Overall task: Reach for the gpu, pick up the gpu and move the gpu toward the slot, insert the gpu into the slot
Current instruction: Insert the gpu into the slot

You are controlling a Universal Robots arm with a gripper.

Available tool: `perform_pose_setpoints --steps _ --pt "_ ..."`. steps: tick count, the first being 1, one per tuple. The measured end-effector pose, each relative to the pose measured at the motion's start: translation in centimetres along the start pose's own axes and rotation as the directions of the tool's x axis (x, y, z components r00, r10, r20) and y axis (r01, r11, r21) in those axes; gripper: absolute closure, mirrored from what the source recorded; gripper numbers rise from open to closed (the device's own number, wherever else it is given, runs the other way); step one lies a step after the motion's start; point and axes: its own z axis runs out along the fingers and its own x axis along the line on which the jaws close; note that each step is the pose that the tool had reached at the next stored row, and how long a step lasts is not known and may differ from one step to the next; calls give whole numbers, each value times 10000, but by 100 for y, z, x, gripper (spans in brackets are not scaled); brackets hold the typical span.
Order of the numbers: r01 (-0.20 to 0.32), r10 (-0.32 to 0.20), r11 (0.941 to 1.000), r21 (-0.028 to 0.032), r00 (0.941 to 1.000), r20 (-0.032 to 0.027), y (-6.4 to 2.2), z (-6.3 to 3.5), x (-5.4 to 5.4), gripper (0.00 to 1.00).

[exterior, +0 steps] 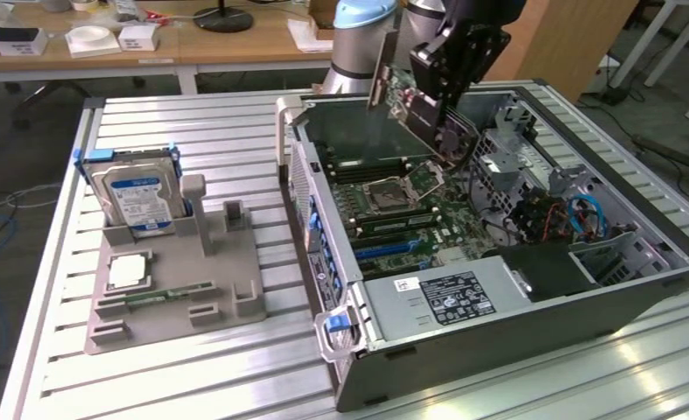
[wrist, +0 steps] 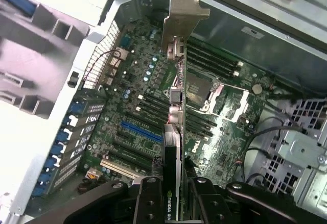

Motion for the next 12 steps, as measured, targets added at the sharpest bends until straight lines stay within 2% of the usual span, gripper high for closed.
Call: perform_pose_setpoints --steps 6,9,12 --pt "935 -935 9956 -25 9956 -53 0 1 2 74" --pt "1431 -1431 9897 -39 9897 -82 0 2 2 74" --pt "1930 -1930 9812 -56 9811 -109 0 3 2 74"
